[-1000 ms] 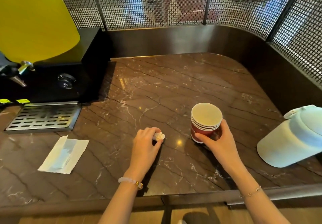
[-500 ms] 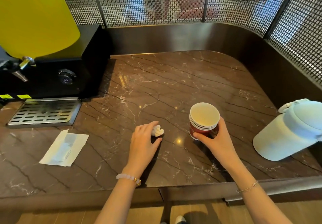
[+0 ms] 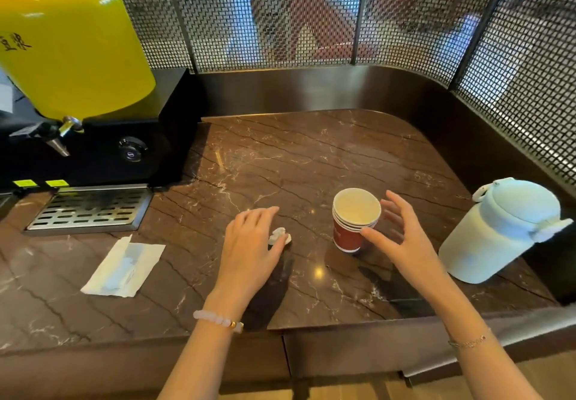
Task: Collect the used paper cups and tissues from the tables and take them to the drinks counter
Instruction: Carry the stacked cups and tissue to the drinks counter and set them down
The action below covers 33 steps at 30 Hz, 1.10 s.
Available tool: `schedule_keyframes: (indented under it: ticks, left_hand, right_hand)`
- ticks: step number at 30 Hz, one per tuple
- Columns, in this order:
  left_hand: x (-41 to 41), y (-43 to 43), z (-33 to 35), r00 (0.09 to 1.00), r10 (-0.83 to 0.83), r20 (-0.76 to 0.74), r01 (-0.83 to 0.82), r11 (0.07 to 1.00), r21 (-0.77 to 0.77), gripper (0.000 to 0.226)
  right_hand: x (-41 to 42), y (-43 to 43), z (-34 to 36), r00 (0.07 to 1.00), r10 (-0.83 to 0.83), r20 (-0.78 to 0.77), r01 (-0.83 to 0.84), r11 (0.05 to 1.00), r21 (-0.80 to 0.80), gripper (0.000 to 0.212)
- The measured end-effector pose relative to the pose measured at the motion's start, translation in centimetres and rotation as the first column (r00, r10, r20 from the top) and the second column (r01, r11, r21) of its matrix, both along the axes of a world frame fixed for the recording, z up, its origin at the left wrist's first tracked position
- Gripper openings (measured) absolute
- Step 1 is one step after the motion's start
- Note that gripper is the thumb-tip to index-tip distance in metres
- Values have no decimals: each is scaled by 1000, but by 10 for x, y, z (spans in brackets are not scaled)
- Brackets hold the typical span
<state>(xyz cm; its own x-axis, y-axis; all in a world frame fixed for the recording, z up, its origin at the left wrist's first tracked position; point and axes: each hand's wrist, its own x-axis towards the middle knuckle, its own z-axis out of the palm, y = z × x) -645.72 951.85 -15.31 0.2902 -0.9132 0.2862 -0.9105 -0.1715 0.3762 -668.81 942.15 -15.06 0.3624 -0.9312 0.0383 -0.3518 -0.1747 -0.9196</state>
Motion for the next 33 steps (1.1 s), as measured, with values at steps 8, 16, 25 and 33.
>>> schedule_keyframes:
  ticks: [8,16,25,33]
  left_hand:
    - [-19,10,49,994,7,105,10,987,-162,34]
    - [-35,21,78,982,24,189,20,974,-227,37]
    - [-46,23,89,979,-7,205,55,971,-233,41]
    - [-52,23,99,979,-56,197,101,970,-222,48]
  right_hand:
    - [-5,18,48,966,-230,-118,153,877,-456,62]
    - [-6,32,78,931,-307,-198,94,726,-682,61]
    - [-17,46,85,903,-350,-248,73,695,-716,55]
    - [-25,61,94,882,-358,-306,57,726,-685,52]
